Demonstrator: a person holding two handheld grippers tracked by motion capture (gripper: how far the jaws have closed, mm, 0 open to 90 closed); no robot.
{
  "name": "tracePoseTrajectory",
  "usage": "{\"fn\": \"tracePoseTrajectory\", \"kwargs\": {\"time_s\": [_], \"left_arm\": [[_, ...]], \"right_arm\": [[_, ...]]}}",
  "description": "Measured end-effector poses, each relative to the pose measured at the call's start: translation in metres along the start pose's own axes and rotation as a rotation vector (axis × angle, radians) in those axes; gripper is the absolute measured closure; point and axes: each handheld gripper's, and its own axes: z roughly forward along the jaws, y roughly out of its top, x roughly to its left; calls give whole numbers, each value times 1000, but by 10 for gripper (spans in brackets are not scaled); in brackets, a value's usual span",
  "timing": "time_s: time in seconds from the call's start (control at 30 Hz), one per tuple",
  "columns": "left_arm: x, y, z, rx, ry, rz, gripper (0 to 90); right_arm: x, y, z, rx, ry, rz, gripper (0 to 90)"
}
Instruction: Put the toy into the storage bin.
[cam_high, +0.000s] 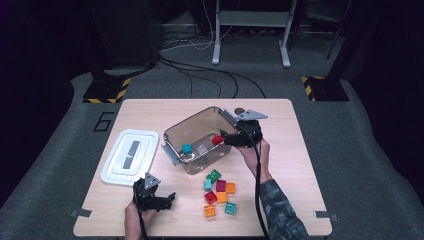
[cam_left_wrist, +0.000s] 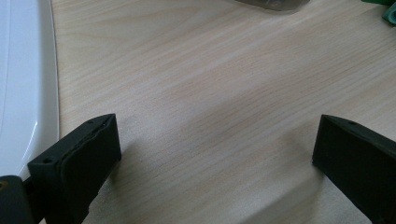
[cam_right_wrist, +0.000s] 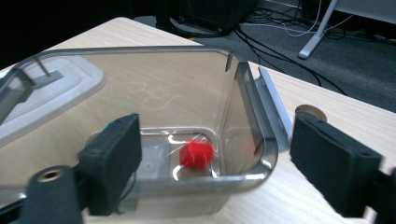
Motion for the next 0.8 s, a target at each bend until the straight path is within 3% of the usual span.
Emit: {"fn": "tracePoseTrajectory", "kwargs": {"time_s": [0.17, 0.4, 0.8], "left_arm": [[0, 0, 0, 0, 0, 0, 6], [0, 0, 0, 0, 0, -1, 6], [0, 0, 0, 0, 0, -1, 6]], "right_arm": [[1, -13, -17, -5, 19, -1, 112], [7, -41, -32, 27, 50, -5, 56], [23, -104, -32, 144, 93, -3, 19]]}}
